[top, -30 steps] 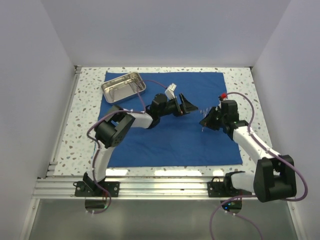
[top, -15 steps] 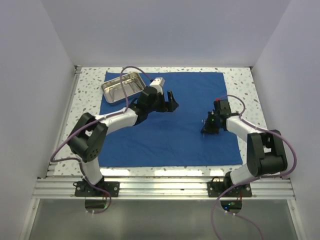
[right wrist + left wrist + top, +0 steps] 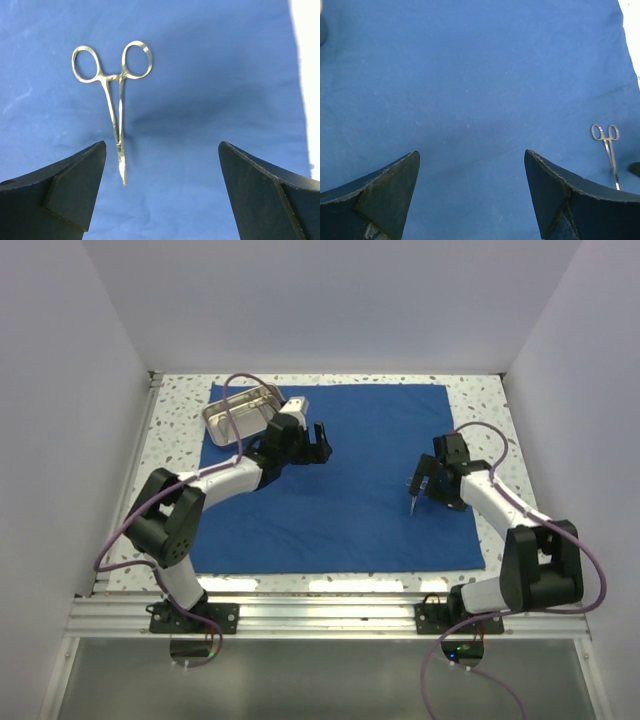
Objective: Open and lay out the surgical kit
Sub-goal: Place the medical item in the surgical kit, then pick up the medical item from the container.
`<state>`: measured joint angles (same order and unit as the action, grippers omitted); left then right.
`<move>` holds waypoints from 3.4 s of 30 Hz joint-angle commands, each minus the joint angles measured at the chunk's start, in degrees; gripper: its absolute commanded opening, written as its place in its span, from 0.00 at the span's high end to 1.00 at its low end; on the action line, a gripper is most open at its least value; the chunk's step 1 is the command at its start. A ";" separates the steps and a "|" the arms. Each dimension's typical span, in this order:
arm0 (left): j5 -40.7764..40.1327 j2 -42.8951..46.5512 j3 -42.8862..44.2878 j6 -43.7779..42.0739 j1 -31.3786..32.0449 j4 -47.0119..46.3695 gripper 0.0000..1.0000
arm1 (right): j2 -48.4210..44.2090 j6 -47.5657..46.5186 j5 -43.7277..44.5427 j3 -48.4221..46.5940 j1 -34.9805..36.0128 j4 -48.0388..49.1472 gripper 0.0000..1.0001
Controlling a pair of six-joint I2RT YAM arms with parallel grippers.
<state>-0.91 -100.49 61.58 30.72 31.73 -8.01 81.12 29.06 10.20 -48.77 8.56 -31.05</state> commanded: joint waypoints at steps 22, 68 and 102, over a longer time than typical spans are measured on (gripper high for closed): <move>-12.98 -27.80 48.88 -11.91 -18.71 32.35 0.12 | -23.90 -1.37 -11.96 -1.41 2.69 -0.15 0.01; -9.48 -51.20 70.95 -14.11 -23.02 38.86 0.52 | -20.83 -3.22 -10.37 -0.62 2.78 1.69 0.01; -11.57 -30.83 55.14 -15.87 -22.58 29.72 1.00 | -21.88 -3.22 -9.14 0.52 2.87 2.31 0.01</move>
<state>-10.94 -137.19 116.88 15.99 9.10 24.73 60.03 26.79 0.47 -48.71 11.25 -30.39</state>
